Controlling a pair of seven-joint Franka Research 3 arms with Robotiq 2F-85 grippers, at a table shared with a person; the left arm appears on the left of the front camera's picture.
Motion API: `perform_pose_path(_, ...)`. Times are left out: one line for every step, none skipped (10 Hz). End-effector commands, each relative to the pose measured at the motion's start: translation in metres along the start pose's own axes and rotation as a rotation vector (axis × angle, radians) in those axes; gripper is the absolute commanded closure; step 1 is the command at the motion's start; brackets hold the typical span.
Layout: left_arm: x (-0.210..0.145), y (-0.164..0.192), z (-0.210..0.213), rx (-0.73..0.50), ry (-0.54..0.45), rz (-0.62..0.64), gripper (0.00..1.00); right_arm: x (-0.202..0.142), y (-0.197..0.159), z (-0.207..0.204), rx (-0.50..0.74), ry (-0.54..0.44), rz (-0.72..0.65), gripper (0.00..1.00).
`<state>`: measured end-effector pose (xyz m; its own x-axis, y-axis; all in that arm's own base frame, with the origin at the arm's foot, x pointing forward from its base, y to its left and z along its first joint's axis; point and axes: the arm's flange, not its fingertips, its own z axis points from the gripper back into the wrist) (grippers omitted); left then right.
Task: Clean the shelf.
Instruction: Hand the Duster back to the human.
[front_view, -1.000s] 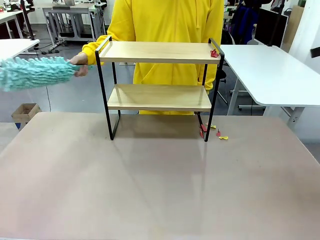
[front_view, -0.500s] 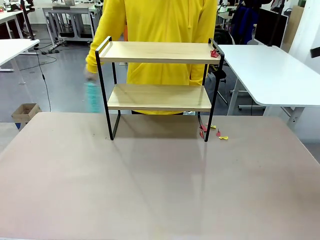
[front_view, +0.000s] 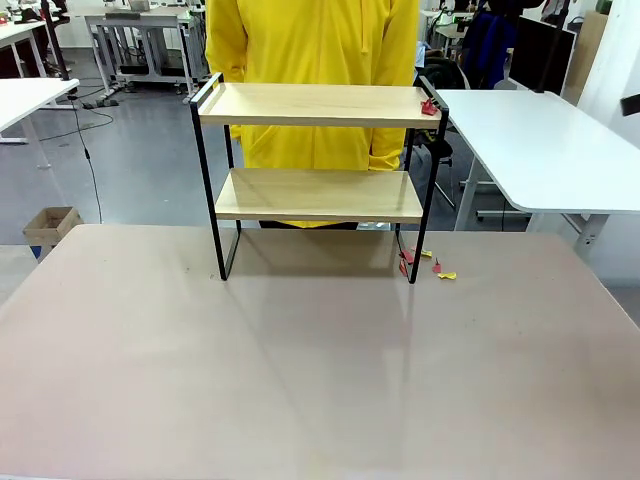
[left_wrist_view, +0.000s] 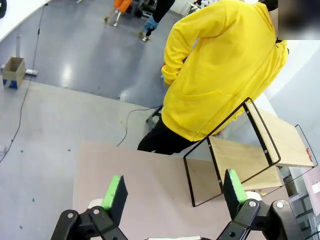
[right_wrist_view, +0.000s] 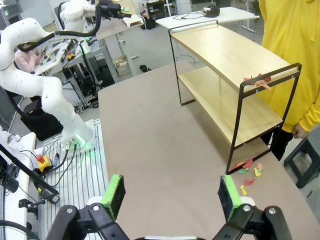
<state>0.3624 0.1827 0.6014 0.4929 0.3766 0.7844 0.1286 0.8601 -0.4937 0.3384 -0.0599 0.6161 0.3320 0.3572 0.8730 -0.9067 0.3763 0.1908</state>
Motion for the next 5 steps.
perform_pose_path(-0.0016, 0.0000, 0.0029, 0.005, 0.006, 0.005, 0.00, 0.0012, -0.0008, 0.0006, 0.007, -0.016, 0.024, 0.00)
perform_pose_path(-0.0016, 0.0000, 0.0029, 0.005, 0.006, 0.005, 0.00, 0.0012, -0.0008, 0.0006, 0.007, -0.016, 0.024, 0.00)
perform_pose_path(-0.0016, 0.0000, 0.0029, 0.005, 0.006, 0.005, 0.00, 0.0012, -0.0008, 0.0006, 0.007, -0.016, 0.024, 0.00)
perform_pose_path(-0.0016, 0.0000, 0.0029, 0.005, 0.006, 0.005, 0.00, 0.0012, -0.0008, 0.0006, 0.007, -0.016, 0.024, 0.00)
perform_pose_path(-0.0016, 0.0000, 0.0029, 0.005, 0.006, 0.005, 0.00, 0.0012, -0.0008, 0.0006, 0.007, -0.016, 0.024, 0.00)
